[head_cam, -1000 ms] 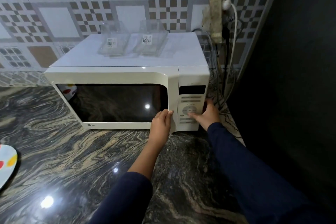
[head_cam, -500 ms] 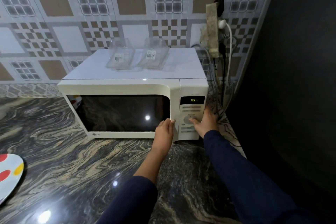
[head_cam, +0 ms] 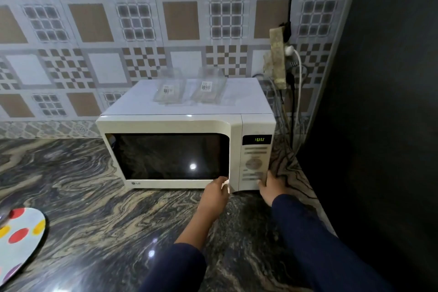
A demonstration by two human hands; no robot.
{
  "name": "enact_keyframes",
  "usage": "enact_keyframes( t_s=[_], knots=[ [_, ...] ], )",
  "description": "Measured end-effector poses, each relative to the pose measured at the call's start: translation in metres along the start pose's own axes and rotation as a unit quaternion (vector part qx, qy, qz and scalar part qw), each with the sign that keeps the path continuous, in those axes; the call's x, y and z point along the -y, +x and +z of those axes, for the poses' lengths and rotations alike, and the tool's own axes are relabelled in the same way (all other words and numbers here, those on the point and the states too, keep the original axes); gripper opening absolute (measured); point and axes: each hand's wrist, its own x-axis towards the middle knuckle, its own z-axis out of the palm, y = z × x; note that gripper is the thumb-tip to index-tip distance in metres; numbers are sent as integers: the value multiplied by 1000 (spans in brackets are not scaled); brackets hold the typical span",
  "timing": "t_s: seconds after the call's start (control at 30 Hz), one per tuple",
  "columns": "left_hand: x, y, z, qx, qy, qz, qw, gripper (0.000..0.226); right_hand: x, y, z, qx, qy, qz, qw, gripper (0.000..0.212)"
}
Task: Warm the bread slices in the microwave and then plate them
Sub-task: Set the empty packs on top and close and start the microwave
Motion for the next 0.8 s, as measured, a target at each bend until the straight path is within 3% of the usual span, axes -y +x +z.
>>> enact_keyframes(
  t_s=[0.1,0.27,0.4,0.5,0.8],
  knots=[
    [27,-16,14,20,45,-3,999,39,-25,-10,28,63,-43,-6,997,49],
    [62,-39,34,72,170,-2,983,49,-50,-16,64,87,-175,-65,979,58],
    [70,-48,45,50,216,3,975,53,-68,-28,87,31,-282,-99,954,72],
    [72,-47,46,55,222,5,973,53,-71,-27,89,14,-301,-104,948,60],
    [76,-46,49,57,220,8,974,55,-74,-25,91,15,-303,-112,946,58]
  ],
)
